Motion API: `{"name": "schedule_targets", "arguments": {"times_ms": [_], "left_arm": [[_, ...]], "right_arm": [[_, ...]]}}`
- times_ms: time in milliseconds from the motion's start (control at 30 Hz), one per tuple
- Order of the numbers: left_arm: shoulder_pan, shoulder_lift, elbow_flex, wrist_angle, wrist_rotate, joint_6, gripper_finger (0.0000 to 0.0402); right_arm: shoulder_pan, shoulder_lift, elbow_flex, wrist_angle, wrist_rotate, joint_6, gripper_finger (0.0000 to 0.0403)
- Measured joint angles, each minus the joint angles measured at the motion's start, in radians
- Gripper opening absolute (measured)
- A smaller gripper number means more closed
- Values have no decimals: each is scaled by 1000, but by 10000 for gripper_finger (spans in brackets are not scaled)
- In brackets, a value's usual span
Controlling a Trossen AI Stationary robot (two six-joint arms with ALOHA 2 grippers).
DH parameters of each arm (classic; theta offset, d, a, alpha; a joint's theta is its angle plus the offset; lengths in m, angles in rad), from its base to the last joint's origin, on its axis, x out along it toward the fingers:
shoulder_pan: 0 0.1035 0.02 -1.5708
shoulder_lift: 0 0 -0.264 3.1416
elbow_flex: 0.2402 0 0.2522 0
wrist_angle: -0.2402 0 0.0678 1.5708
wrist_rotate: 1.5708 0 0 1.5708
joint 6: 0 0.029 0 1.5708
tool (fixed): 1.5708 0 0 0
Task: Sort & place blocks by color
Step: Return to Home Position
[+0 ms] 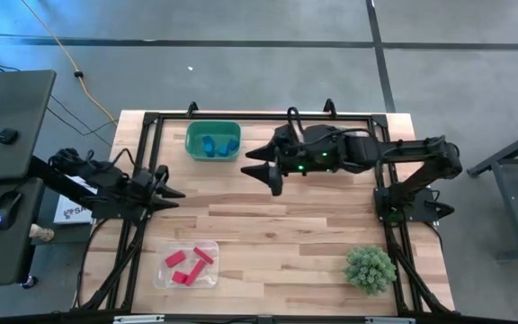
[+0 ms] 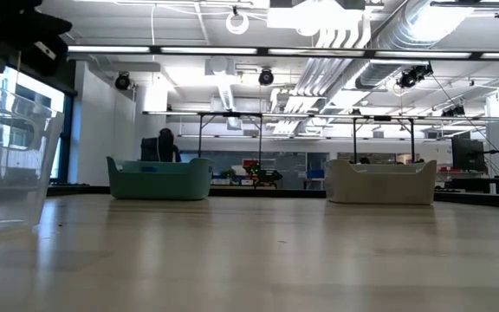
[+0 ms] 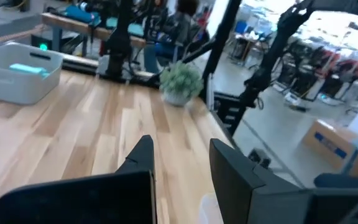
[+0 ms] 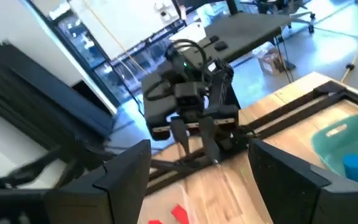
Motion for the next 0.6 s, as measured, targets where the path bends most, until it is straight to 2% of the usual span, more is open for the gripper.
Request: {"name": "schedule_targets", "arguments": {"times_ms": [300, 433, 600], "left_arm": [[0, 0, -90, 72, -49, 0, 71], [0, 0, -114, 89, -53, -3, 71], [0, 0, -120, 83, -102, 0, 71]], "right_arm": [[13, -148, 0, -100, 17, -121, 259], [12, -243, 0, -156, 76, -212, 259], [11, -367, 0, -337, 171, -281, 259]]}}
